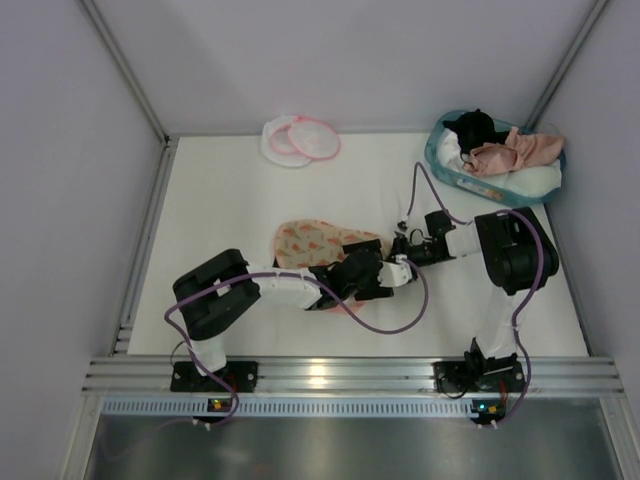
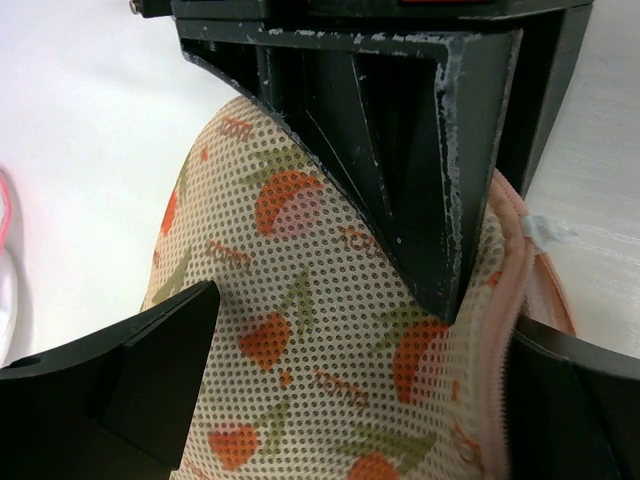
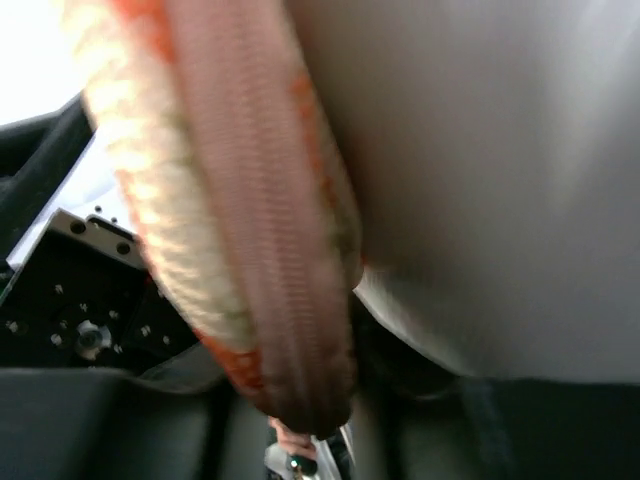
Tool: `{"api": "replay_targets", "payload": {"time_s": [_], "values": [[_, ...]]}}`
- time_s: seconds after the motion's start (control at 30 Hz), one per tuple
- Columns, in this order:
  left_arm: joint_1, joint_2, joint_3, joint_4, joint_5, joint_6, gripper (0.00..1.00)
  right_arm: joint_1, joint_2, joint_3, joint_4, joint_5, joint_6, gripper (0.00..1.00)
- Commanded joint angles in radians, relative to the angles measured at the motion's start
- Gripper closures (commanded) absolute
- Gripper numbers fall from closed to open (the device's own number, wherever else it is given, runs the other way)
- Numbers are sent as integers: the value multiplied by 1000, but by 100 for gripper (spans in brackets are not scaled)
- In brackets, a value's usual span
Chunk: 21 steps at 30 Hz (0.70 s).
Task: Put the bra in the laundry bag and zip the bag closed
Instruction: Zip the laundry bag at the center of the board.
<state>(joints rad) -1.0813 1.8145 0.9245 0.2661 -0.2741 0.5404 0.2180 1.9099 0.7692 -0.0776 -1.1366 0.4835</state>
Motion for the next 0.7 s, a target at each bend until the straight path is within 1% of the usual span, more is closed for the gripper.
{"api": "replay_targets", "payload": {"time_s": [0.0,0.03,0.07,0.13,0.23,0.27,0.33,0.37,0.4,0.43,0.47,0.5,0.63,0.67], "values": [[6,-18,2,-2,36,-34,2,32,24,22,15,-5,15,76],[6,-20,4,-4,38,-33,2,31,26,25,13,-3,15,80],[6,-24,2,-8,47,-30,2,32,29,27,13,-2,17,90],[6,-44,-1,-22,56,-20,2,32,31,31,9,0,18,99],[6,-83,-1,-65,84,-7,2,26,35,36,9,0,23,100],[4,-95,0,-115,96,-2,2,26,34,36,6,0,27,100],[6,-139,10,-191,163,10,2,23,34,36,9,0,29,100],[6,-155,10,-274,197,13,2,23,32,35,10,0,30,100],[6,-191,7,-327,269,32,6,23,32,35,10,-2,32,100],[4,-210,2,-371,321,42,7,21,32,33,10,-2,32,100],[4,-227,-6,-410,343,47,8,18,29,33,13,-3,30,100],[4,-262,-27,-424,358,47,9,18,28,33,13,-3,30,100],[4,-307,-36,-481,352,64,9,18,18,30,12,-3,32,100],[4,-319,-32,-498,360,75,11,18,15,30,12,-3,36,100]]}}
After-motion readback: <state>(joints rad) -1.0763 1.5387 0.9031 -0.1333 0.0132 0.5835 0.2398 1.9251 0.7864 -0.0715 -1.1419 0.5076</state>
